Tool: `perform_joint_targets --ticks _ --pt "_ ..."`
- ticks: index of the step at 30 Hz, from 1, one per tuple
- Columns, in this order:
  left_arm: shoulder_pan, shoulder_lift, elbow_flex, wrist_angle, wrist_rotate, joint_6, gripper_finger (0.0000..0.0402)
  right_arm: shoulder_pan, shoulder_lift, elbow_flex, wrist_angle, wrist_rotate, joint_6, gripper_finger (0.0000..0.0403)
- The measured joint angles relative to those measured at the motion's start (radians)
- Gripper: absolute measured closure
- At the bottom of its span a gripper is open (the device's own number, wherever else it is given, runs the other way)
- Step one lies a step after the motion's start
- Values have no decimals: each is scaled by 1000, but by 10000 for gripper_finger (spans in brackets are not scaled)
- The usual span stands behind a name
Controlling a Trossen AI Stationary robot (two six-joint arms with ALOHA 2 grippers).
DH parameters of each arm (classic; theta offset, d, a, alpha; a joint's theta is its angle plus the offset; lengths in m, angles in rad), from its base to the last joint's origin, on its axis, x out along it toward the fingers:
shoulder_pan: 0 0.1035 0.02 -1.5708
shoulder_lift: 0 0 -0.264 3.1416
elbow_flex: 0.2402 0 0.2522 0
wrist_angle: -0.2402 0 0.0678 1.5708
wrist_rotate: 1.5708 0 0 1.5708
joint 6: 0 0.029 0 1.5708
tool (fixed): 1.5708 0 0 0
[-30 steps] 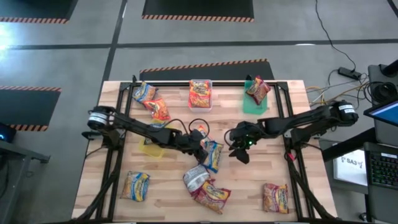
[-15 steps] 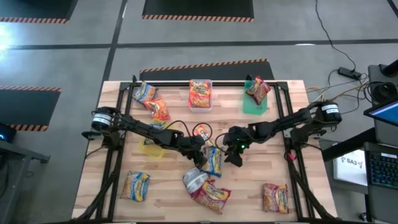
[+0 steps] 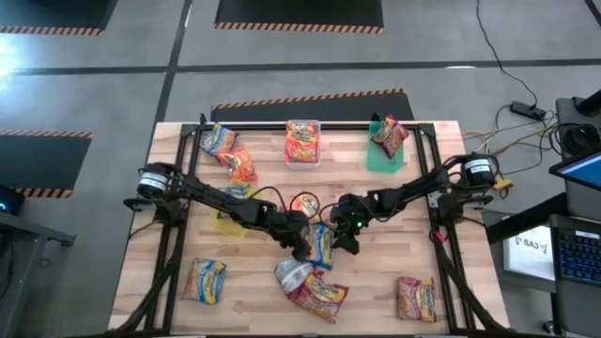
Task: Sort Maruchan noodles
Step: Put the blue noodle pack into the yellow bin
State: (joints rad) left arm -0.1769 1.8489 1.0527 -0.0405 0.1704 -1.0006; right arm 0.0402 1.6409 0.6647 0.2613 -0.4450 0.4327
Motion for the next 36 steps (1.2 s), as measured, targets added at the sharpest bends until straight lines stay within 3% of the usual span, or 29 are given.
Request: perform_joint_targets --ticks 19,23,30,36 --pt "0 129 -1 232 -1 -31 179 0 -1 0 36 -8 -34 200" --pt "2 129 -1 234 -5 -33 212 1 -2 0 40 -7 -36 200" --pt "4 128 -1 240 4 -45 308 2 -3 0 43 -23 -37 200" --pt "5 126 -1 237 17 -47 334 1 -8 0 43 -36 -34 200"
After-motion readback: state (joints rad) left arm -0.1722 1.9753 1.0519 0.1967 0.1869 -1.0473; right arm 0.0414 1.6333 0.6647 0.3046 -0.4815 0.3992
